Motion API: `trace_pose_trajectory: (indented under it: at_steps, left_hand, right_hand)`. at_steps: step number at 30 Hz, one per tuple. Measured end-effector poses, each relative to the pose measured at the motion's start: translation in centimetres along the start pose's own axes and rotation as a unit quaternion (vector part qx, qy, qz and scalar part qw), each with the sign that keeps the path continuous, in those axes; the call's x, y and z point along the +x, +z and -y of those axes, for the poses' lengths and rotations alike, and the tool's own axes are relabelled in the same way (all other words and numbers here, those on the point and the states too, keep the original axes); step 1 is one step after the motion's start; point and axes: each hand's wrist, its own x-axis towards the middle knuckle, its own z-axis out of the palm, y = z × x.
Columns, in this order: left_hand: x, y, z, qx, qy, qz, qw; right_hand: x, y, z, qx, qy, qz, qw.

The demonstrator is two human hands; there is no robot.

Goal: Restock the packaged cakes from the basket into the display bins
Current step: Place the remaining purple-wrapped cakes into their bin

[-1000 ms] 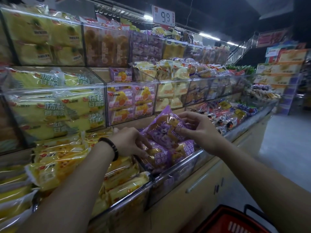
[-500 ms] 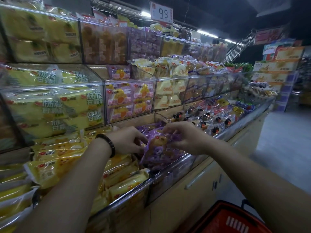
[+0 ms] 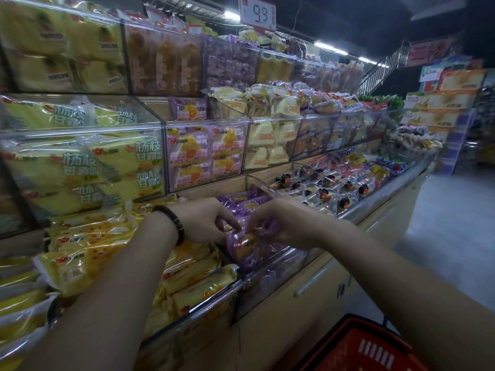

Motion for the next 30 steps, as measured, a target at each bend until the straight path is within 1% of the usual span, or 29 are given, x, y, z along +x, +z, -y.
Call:
trace_pose_trajectory:
  at_steps: [2, 8, 10, 14, 18, 22, 25, 30]
  left_hand:
    - [-0.1, -0.1, -0.2, 0.003, -0.003, 0.009, 1.000]
    - [-0.2, -0.2, -0.8, -0.026, -0.016, 0.014, 0.999]
    - [-0.2, -0.2, -1.2, -0.025, -0.006, 0.001, 1.000]
    - [-0.6, 0.4, -2.7, -0.023, 0.028, -0.053, 0.998]
    - [-0.7, 1.2, -3.7, -0.003, 0.017, -0.060, 0.998]
    - [-0.1, 1.9, -4.5, 0.072, 0.002, -0.093, 0.993]
    - [0.1, 2.0, -4.9, 0.125, -0.021, -0.077, 0.989]
    - [0.0, 1.6, -5.2, 0.148, -0.053, -0.052, 0.986]
  right_hand:
    - [0.4, 1.0, 0.6, -0.012, -0.006, 0.013, 1.000]
    - [-0.4, 1.6, 0.2, -0.001, 0.025, -0.008, 1.000]
    - [-0.4, 2.0, 0.2, -0.007, 0.028, -0.009, 1.000]
    - [0.4, 2.6, -0.3, -0.031, 0.051, 0.012, 0.998]
    - [0.9, 2.7, -1.1, -0.043, 0.063, 0.029, 0.997]
    - [1.1, 1.8, -0.8, -0.059, 0.061, 0.045, 0.995]
    - [1.4, 2.3, -0.1, -0.055, 0.057, 0.048, 0.996]
    - [0.6, 1.9, -0.7, 0.026, 0.059, 0.049, 0.997]
